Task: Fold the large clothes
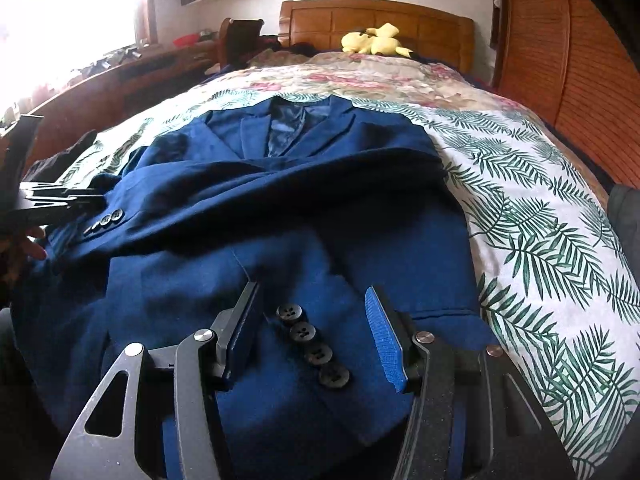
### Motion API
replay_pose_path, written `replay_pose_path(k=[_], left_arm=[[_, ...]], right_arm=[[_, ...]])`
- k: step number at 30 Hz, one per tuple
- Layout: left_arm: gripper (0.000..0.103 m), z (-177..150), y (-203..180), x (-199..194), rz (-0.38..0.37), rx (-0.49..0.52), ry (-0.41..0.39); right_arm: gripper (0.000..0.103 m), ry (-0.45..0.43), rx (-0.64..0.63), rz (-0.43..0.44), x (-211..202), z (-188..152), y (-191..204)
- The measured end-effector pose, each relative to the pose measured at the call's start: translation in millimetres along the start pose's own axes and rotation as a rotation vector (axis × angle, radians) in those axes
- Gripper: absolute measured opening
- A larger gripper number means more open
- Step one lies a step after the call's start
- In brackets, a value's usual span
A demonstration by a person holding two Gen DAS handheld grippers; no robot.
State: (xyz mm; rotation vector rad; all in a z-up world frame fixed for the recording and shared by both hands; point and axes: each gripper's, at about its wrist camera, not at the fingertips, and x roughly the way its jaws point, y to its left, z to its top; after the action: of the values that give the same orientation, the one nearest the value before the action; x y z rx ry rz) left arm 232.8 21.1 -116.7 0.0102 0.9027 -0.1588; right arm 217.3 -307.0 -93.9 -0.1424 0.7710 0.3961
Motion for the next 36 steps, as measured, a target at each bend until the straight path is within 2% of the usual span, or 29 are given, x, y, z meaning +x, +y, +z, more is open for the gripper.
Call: replay_pose_path(k=[6, 8, 10, 15, 17, 20, 24, 27, 30, 36], left_arm=[[0.024, -1, -5, 1, 0.009, 0.034, 0.003], [0.004, -2, -7, 0, 0.014, 0.052, 0.004], [0.000, -2, -8, -6, 0.034, 0.064, -0.010], [0.000, 4, 5, -42, 0.076, 0.032, -0.120], [0.000, 9, 11, -50, 0.082, 0.026, -0.136], [0.000, 12, 15, -57, 0.032, 0.017, -0.136], [0.003, 5, 13, -72, 0.042, 0.034, -0.130], [0.008, -9, 15, -88, 0.014, 0.024, -0.107], [0.012, -30, 15, -107, 0.025, 0.034, -0.112], [0.015, -78, 20, -122, 0.013, 0.008, -0.069]], right_arm=[[0.055, 0.010, 0.012, -0.001, 3, 0, -2], [0.055, 0.018, 0.012, -0.001, 5, 0, -2], [0.055, 0.026, 0.005, -0.003, 7, -1, -1], [0.055, 0.030, -0.003, -0.007, 7, -3, 0], [0.055, 0.031, -0.003, -0.007, 8, -3, 1], [0.055, 0.035, -0.002, -0.007, 8, -3, 1], [0.055, 0.037, 0.006, -0.003, 9, -3, -1], [0.055, 0.046, -0.007, -0.024, 2, 0, -2], [0.055, 0.017, -0.019, -0.015, -22, -2, -6], [0.055, 0.049, -0.016, -0.021, -67, -30, -27]])
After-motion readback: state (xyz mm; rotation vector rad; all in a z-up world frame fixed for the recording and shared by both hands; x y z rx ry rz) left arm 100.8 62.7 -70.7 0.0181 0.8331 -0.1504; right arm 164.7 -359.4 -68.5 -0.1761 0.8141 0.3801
